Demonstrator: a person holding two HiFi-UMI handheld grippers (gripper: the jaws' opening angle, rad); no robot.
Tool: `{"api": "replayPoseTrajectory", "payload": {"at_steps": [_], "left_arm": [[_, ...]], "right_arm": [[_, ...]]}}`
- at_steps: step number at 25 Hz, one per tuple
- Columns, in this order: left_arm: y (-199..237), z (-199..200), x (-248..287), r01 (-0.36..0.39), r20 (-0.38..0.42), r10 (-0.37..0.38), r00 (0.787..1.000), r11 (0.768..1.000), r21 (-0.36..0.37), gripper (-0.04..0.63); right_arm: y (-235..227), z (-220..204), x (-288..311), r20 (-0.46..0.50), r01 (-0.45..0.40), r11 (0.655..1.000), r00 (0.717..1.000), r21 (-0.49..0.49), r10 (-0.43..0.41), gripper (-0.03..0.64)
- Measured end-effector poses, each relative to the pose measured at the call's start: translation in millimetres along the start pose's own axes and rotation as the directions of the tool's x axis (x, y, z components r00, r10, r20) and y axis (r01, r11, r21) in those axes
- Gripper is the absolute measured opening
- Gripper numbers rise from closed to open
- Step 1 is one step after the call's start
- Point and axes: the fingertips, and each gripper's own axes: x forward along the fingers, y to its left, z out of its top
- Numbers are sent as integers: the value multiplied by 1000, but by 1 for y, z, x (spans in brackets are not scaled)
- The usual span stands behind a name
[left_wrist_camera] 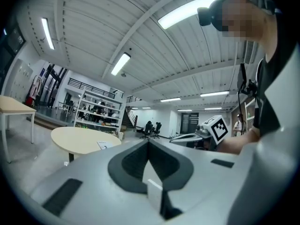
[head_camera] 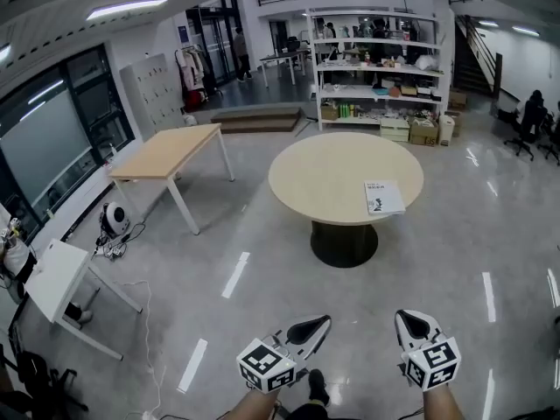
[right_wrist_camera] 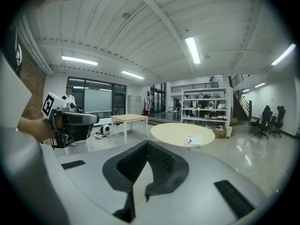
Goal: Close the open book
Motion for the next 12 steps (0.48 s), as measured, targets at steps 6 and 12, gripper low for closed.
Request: {"api": "replayPoseTrajectory", "payload": {"at_steps": [6,12], "left_arm": [[-86,-29,-59,-3,-77,1,997,1000,-27,-8],[-138,-13,-109,-14,-86,15,996,1000,18,-8]], "right_arm": [[36,-36,-94,-28,17,996,999,84,-14,-2],[71,-20,-150,20,3,997,1000,80,-4,-2]]}}
